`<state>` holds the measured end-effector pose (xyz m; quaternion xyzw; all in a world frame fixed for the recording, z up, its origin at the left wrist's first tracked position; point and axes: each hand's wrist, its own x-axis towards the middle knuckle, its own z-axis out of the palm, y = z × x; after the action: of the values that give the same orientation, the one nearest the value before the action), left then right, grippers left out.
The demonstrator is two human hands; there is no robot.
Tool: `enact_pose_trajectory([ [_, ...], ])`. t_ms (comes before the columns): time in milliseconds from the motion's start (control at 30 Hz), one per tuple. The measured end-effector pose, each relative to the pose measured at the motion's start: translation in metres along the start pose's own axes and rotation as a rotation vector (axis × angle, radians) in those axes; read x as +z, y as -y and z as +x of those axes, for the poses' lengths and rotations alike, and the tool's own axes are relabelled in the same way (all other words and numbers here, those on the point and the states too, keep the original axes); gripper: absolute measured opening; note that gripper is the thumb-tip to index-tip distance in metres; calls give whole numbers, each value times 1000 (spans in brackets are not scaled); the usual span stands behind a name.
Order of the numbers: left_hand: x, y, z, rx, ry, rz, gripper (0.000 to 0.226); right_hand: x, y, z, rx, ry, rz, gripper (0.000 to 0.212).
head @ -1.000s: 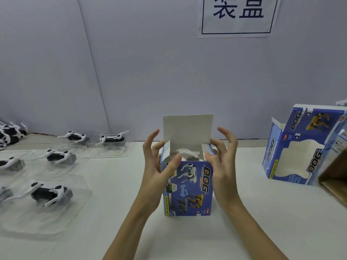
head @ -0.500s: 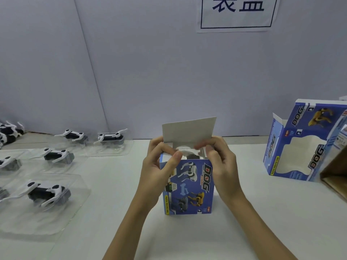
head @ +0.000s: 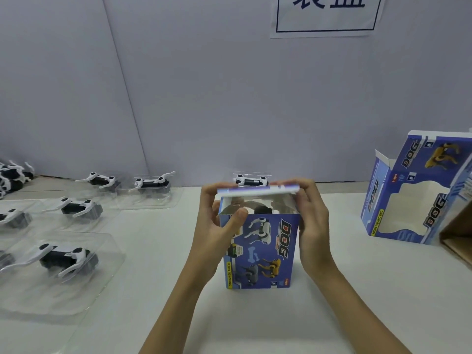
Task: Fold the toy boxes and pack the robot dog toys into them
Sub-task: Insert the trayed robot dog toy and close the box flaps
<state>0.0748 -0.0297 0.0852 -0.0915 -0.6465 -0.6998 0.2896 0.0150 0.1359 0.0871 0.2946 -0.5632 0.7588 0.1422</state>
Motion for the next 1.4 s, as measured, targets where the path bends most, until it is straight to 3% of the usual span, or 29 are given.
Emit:
enact_pose_trajectory([
  [133,0,0,1,12,33,-2,77,-6,2,6,133,-36,115,49],
  [200,1,-1,2,8,20,5,67,-7,3,7,130,-23,68,45],
  [300,2,2,2,-18,-5,28,35,-3,-1,0,120,44,-15,29],
  [400,3,3,1,-44,17,7,26,0,-7,-4,113,115,-81,31],
  [500,8,6,-1,-69,25,-27,38,1,-8,-3,111,128,-61,24],
  [733,11,21,-1,33,-74,77,47,5,-16,-4,66,75,-120,30],
  [1067,13,21,-6,78,-107,76,59,7,-14,-8,-20,4,-219,60],
  [1167,12,24,-10,104,-136,229,65,11,-11,-12,-1,-97,-148,58],
  [1233,12,26,-11,161,-135,364,57,13,-10,-13,33,-163,-67,62],
  [1333,8,27,-8,407,-249,760,51,18,-10,-13,71,-197,-2,61],
  [1400,7,26,-7,503,-286,958,67,22,-9,-14,122,-207,46,61],
])
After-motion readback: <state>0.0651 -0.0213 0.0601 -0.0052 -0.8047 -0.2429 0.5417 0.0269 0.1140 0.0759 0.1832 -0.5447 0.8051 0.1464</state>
